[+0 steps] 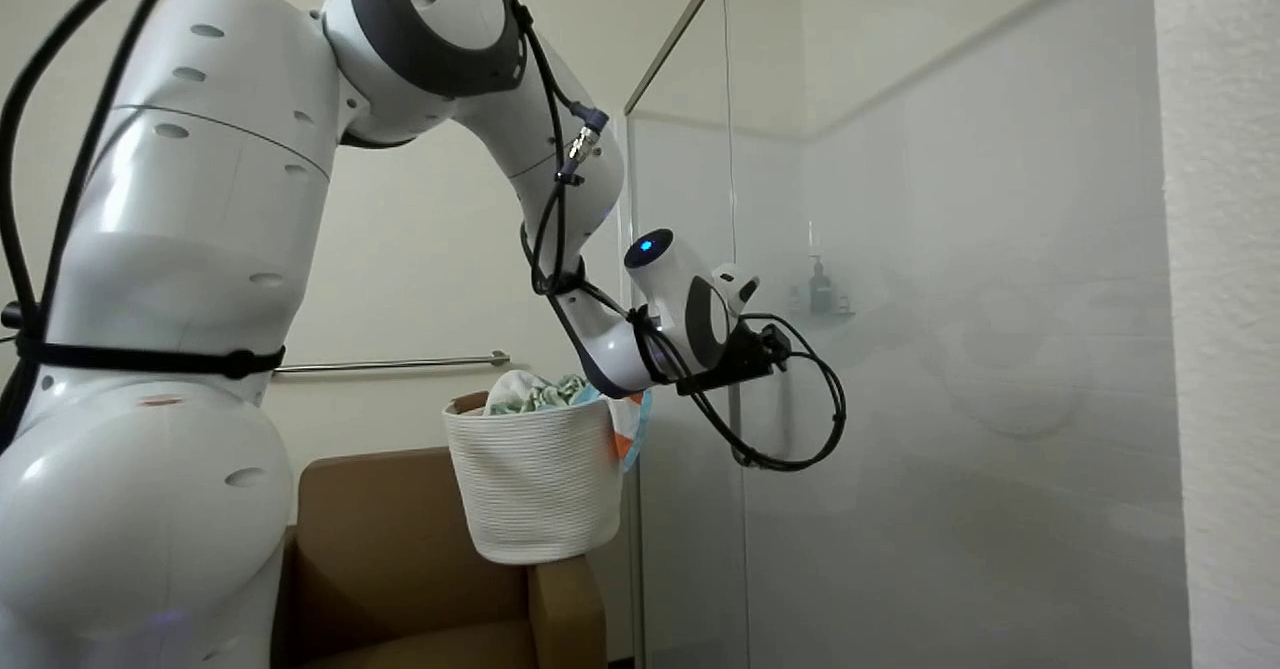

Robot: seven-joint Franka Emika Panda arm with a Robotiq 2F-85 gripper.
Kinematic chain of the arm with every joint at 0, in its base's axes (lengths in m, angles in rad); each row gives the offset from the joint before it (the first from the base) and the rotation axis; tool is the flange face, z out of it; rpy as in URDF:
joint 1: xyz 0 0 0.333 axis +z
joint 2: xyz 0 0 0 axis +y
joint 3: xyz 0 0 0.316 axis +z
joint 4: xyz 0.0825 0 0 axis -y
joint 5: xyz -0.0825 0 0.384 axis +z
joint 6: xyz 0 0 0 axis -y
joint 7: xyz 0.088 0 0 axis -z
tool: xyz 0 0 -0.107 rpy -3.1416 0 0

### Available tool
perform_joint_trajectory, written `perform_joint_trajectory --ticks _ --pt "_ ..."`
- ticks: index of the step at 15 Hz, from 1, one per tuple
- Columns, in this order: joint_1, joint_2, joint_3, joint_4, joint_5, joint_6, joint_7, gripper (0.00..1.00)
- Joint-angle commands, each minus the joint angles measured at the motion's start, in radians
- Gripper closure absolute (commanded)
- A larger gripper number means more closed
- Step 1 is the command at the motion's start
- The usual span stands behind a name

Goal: Open the shower door

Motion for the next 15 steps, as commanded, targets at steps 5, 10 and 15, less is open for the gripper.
perform_joint_trajectory --ticks 5,10,15 --pt "-0.162 -0.095 0.140 -0.123 -0.173 0.011 0.121 0.00" --pt "-0.248 -0.020 0.212 -0.048 -0.215 0.011 0.160 0.00" --pt "-0.336 0.070 0.285 0.028 -0.203 0.012 0.130 0.00"
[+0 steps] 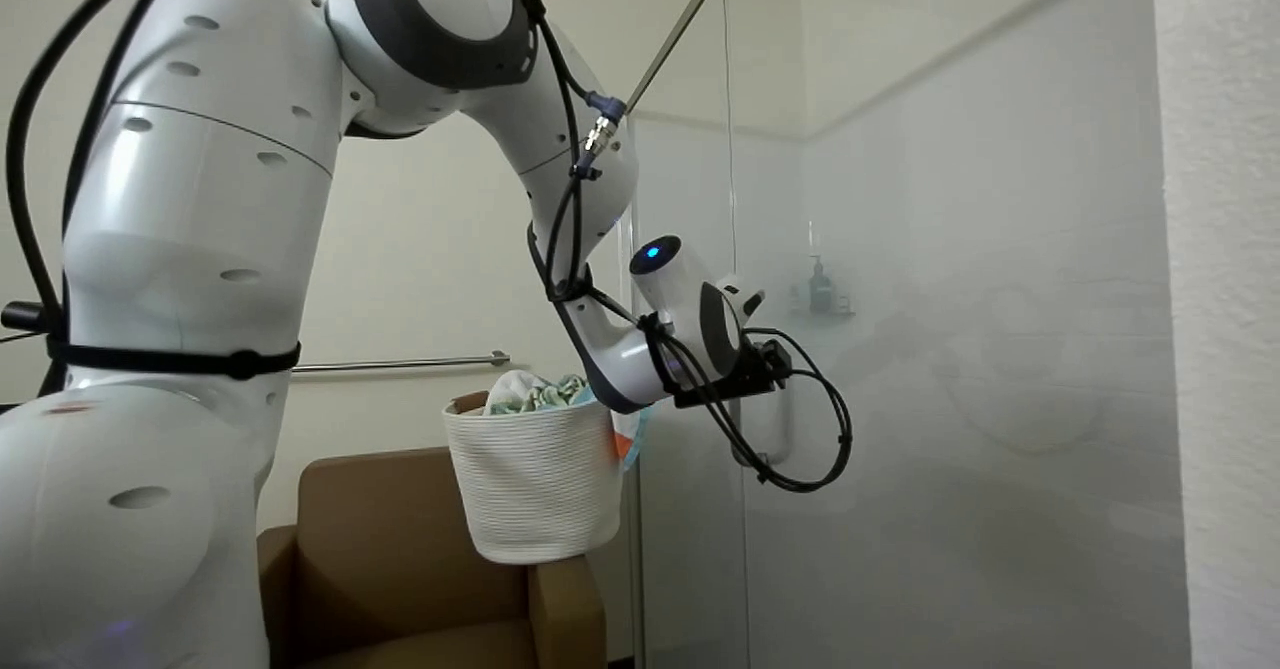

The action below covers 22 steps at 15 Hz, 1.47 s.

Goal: Open the shower door

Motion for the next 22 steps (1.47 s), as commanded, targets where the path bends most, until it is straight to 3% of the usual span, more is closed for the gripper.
perform_joint_trajectory --ticks 1,10,22 --pt "-0.082 0.077 0.071 0.067 -0.030 0.012 0.001 0.00" --pt "-0.172 0.142 0.191 0.137 -0.014 0.012 -0.052 0.00" --pt "-0.204 0.177 0.276 0.119 0.007 0.012 -0.083 0.00"
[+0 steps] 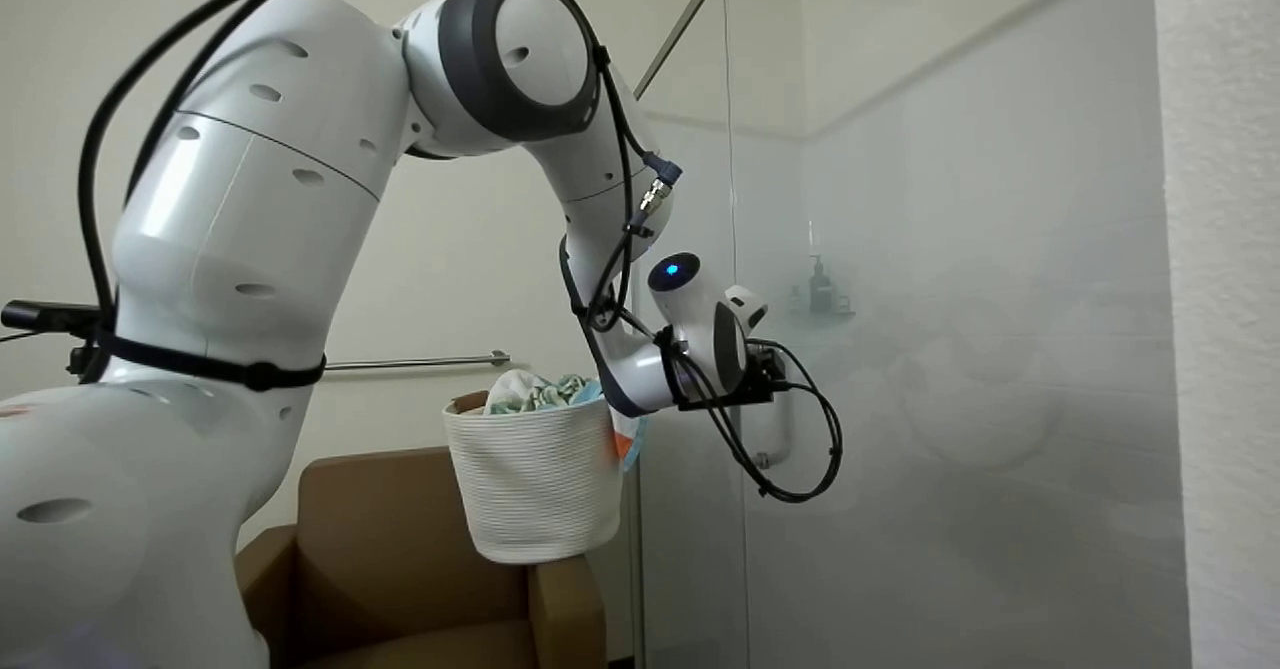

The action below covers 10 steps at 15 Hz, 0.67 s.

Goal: Open the shower door

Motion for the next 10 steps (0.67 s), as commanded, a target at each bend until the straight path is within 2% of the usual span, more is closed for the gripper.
perform_joint_trajectory --ticks 1,4,10 --pt "-0.021 0.023 0.026 -0.014 0.008 0.012 -0.047 0.00" --pt "-0.006 0.039 0.025 -0.015 0.017 0.012 -0.050 0.00" --pt "-0.032 0.059 0.068 -0.020 -0.003 0.012 -0.038 0.00"
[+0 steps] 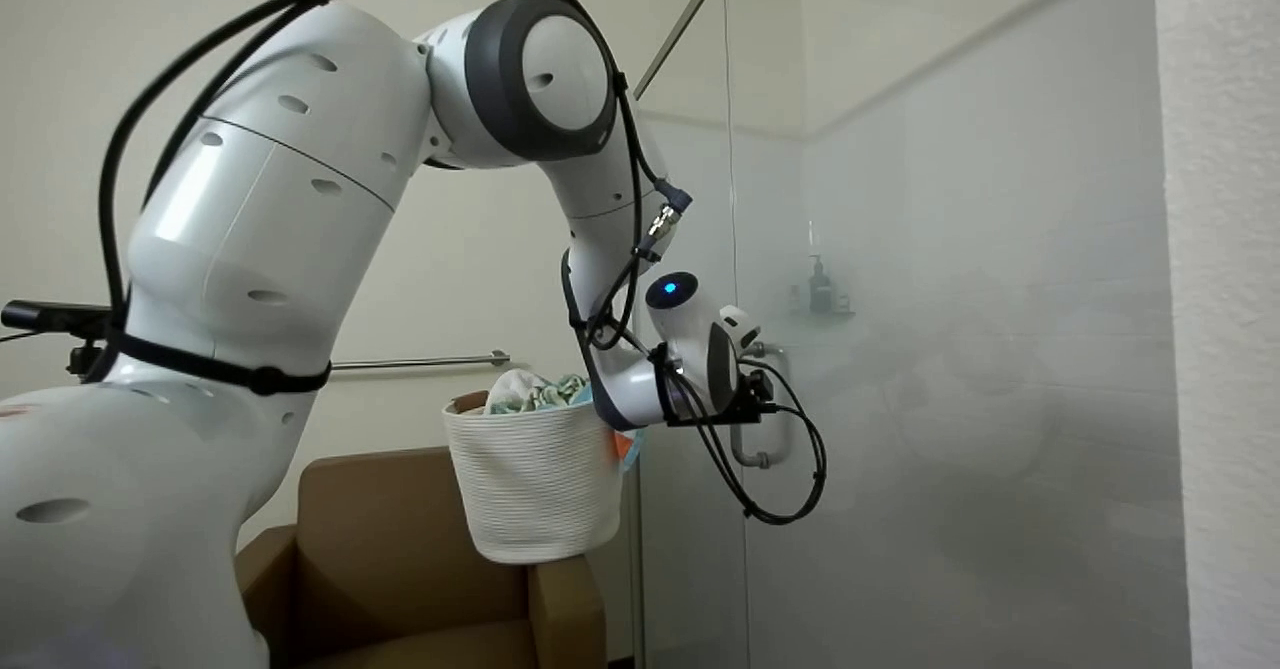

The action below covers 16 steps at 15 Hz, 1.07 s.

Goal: Open the shower door

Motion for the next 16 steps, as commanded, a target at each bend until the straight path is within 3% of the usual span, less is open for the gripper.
perform_joint_trajectory --ticks 1,16 --pt "-0.035 0.009 0.044 -0.015 -0.005 0.012 -0.035 0.00" --pt "-0.012 0.135 0.077 0.148 0.004 0.012 -0.092 0.00"
